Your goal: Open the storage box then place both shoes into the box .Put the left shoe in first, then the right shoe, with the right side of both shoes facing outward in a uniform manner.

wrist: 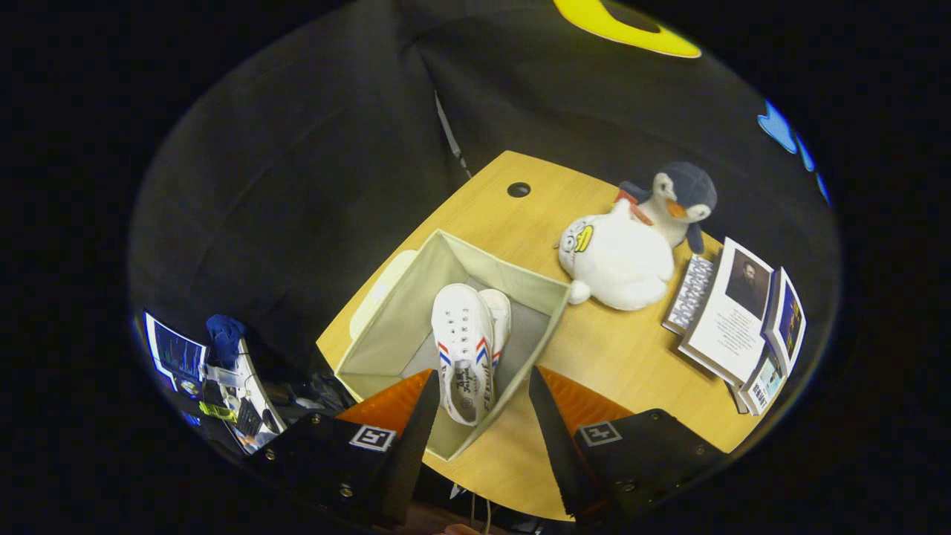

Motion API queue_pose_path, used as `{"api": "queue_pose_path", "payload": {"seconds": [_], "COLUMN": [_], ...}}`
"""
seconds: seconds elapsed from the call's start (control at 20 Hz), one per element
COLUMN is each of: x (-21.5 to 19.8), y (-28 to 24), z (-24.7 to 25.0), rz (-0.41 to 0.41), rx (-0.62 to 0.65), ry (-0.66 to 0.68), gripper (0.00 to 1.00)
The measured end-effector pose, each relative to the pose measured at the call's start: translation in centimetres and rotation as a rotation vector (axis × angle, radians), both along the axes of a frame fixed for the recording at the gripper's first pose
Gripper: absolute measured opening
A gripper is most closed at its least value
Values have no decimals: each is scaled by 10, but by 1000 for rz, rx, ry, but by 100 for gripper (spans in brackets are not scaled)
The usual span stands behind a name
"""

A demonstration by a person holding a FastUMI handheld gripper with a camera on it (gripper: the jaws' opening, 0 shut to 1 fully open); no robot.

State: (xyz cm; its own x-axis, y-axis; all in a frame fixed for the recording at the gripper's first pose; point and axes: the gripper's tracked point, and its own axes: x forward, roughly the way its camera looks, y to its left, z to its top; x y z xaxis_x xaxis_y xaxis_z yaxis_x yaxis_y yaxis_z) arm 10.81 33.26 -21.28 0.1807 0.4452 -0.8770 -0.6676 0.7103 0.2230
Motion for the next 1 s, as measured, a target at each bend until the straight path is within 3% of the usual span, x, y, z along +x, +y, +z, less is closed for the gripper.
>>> {"api": "queue_pose_path", "payload": {"seconds": [0.35,0.6,0.65,0.7,1.0], "x": [24,8,5,0,-40], "y": [-113,-187,-198,-211,-260], "z": [49,97,107,120,179], "rz": [-275,-432,-452,-479,-620], "rx": [111,176,191,202,309], "ry": [-289,-534,-590,-660,-990], "gripper": [75,77,82,96,98]}}
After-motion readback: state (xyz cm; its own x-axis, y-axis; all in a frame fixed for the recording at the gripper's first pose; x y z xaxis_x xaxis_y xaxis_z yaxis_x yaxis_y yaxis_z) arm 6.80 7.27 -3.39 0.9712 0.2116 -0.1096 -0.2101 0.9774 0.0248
